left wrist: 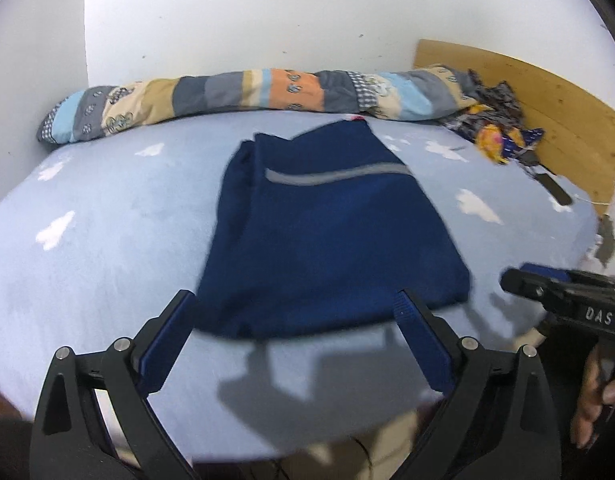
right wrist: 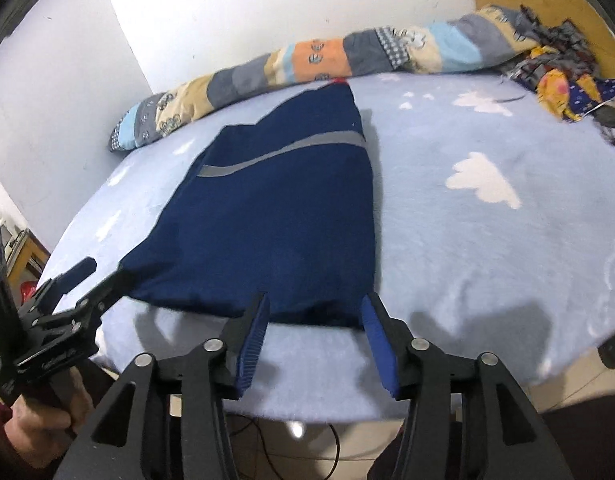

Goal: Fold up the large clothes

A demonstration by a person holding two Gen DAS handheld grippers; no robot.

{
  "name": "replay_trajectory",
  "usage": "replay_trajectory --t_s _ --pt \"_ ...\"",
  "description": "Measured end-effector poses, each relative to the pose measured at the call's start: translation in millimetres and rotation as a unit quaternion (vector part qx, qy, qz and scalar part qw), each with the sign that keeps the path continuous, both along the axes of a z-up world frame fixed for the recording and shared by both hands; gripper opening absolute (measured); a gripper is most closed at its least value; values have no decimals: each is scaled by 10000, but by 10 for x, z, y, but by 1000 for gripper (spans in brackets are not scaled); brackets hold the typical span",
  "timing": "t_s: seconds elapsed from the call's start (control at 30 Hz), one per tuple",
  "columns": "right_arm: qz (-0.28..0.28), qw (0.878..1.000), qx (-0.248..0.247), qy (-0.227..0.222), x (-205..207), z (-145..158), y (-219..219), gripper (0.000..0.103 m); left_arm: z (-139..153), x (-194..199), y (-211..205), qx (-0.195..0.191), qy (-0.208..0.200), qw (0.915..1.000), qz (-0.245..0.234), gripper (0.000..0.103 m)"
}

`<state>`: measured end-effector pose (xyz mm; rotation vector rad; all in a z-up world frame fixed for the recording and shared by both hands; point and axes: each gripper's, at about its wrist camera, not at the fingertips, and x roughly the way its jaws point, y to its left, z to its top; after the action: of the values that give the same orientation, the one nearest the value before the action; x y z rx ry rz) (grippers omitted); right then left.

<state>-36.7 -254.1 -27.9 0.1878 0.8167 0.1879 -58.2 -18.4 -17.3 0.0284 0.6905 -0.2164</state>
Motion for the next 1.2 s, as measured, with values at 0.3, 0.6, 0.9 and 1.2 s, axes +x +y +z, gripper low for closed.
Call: replay_trajectory --t_s 0.3,0.6,0.9,1.2 --pt "59 9954 -344 -888 -753 323 177 92 236 -533 47 -13 -432 9988 243 103" --pt "-234 9966 -629 -486 -481 199 216 96 -4 69 164 601 788 9893 1069 103" --pt "-36 9940 -945 -542 -518 152 380 96 -50 27 185 456 1002 9896 924 103" --pt "8 9937 -1005 -501 -501 128 421 96 -111 108 123 939 1350 9809 1037 103"
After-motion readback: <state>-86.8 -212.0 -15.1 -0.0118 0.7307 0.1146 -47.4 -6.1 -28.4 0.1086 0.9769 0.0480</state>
